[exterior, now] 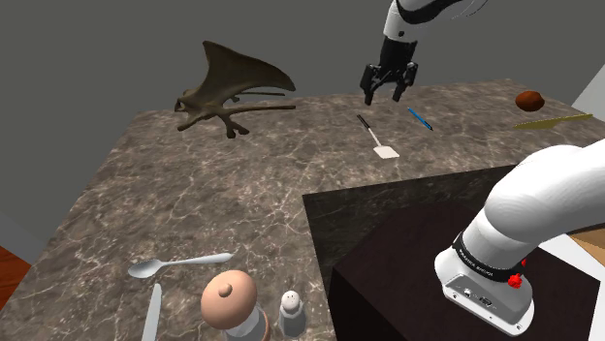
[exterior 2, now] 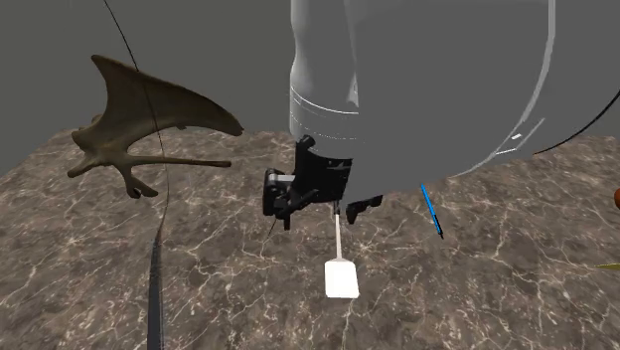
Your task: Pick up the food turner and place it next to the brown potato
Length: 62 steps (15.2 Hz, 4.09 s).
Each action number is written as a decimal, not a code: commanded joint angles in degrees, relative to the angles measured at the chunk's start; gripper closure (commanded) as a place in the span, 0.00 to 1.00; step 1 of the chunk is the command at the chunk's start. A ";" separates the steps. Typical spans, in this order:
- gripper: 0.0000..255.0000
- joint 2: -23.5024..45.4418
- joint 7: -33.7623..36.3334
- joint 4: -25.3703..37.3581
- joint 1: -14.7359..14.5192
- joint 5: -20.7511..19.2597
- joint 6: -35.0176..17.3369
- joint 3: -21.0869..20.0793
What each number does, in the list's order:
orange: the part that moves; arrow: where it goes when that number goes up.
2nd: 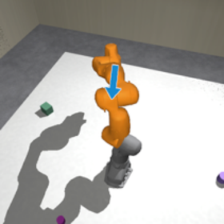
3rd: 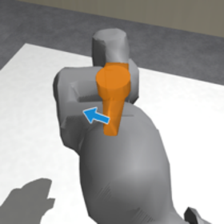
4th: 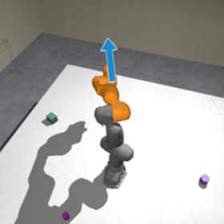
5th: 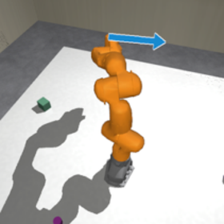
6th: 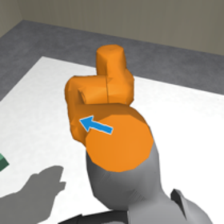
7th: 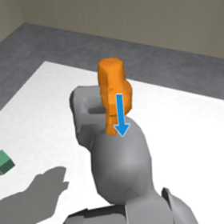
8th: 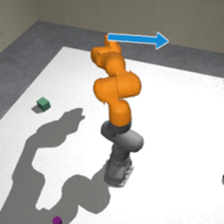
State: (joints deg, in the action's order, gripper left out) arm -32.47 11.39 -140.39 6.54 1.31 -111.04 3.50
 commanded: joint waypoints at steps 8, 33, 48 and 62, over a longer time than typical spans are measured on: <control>0.00 14.43 2.99 -1.69 3.94 -3.21 -16.57 1.92; 1.00 24.90 3.88 -2.87 5.29 -3.95 -28.37 3.10; 1.00 19.45 4.10 1.00 5.33 -4.31 -19.06 2.82; 1.00 15.04 4.13 8.05 5.30 -4.37 -7.62 2.45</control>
State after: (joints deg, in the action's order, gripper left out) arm -17.11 15.45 -132.87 11.87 -3.06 -119.54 6.03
